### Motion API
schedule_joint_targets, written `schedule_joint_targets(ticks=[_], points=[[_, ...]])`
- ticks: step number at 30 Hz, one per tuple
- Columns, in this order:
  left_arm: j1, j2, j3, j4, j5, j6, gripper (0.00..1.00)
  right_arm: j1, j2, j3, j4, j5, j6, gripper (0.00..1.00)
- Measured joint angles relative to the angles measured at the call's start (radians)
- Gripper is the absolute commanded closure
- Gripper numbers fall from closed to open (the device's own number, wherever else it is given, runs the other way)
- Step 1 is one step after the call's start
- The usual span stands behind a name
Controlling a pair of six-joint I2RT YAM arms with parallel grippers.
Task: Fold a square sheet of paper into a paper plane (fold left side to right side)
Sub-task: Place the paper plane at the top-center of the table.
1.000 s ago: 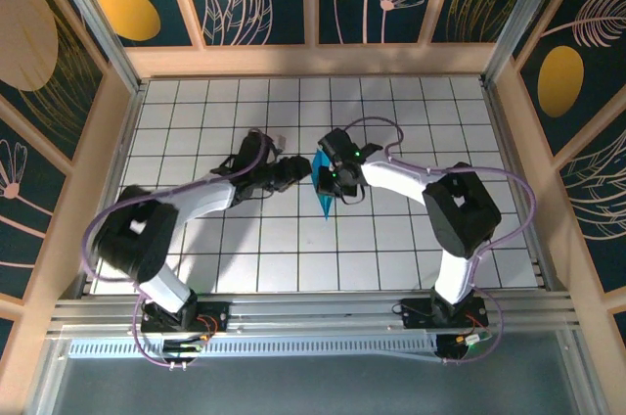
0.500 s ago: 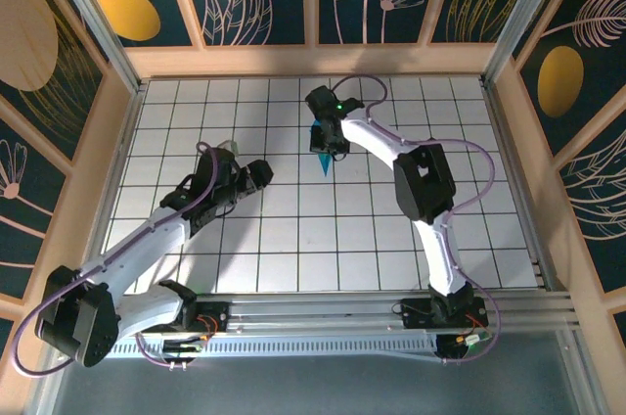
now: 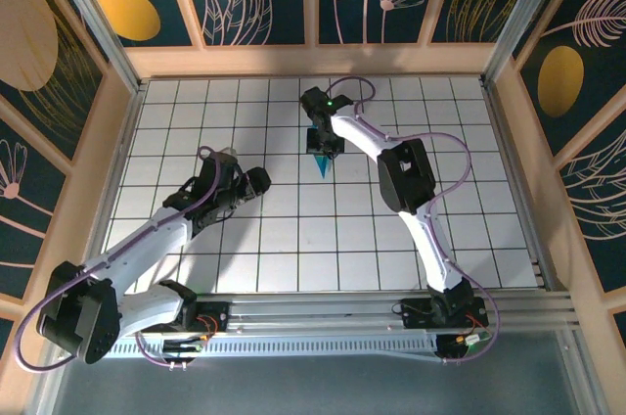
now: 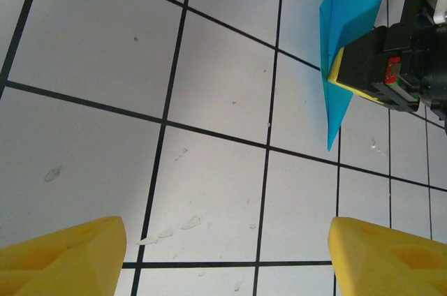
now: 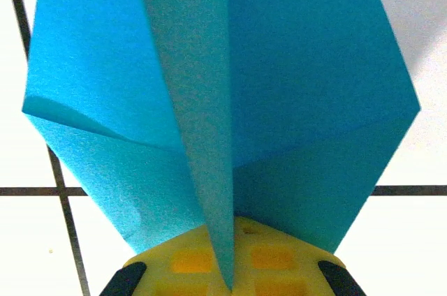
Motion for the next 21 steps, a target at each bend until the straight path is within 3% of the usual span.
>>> schedule_joint_targets(ticks=[21], points=[[0.0,0.019,0.0,0.0,0.012,0.0,0.23,-0.001,0.007,-0.019,0.014,-0.007,0.0,0.98]])
